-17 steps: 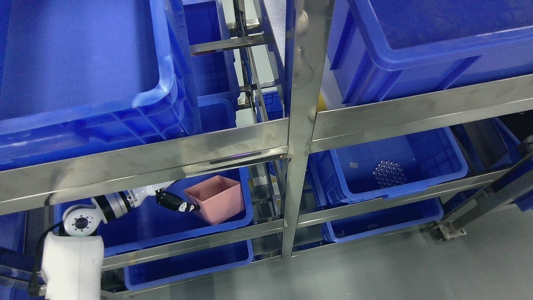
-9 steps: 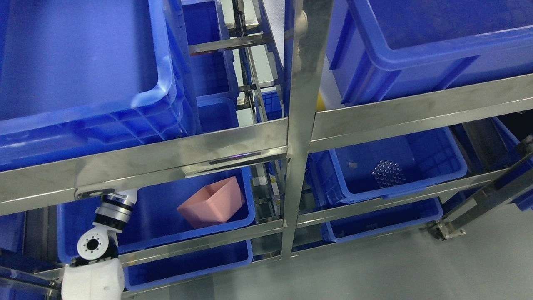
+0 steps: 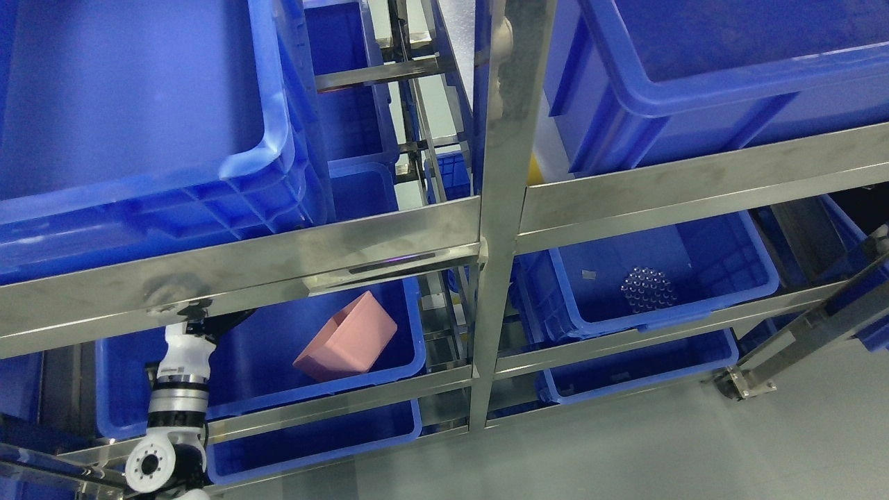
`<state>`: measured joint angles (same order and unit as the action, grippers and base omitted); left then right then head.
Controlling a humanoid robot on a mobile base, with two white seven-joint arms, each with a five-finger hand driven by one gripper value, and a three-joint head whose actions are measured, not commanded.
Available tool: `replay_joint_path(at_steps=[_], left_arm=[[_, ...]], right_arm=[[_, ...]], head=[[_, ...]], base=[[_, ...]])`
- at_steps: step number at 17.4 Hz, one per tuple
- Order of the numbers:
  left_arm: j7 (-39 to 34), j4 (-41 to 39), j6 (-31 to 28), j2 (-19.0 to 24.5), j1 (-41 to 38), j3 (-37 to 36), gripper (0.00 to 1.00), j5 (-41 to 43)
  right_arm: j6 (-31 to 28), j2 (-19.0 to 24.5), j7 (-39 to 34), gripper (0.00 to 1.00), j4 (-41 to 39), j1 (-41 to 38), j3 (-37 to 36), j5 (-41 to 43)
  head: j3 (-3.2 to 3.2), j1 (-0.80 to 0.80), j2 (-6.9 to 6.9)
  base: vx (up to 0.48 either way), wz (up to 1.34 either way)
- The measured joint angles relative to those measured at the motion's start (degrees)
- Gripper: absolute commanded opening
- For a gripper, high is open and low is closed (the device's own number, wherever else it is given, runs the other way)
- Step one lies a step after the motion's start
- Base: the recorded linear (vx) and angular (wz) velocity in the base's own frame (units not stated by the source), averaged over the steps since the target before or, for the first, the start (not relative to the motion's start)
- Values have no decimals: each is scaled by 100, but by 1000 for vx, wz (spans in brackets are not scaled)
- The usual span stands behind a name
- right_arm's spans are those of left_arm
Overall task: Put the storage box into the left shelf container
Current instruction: 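Open the left hand and withdraw it from the blue bin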
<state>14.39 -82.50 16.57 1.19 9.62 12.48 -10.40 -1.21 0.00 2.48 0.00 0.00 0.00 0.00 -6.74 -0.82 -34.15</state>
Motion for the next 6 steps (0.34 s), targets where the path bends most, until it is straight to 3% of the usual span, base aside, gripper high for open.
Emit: replay_joint_path(at_steps=[6], left_arm=[[-497, -446, 115, -57, -353, -147, 100, -62]], right_arm=[[0, 0, 0, 100, 0, 0, 0, 0]], head=[[0, 0, 0]], base=[[0, 0]])
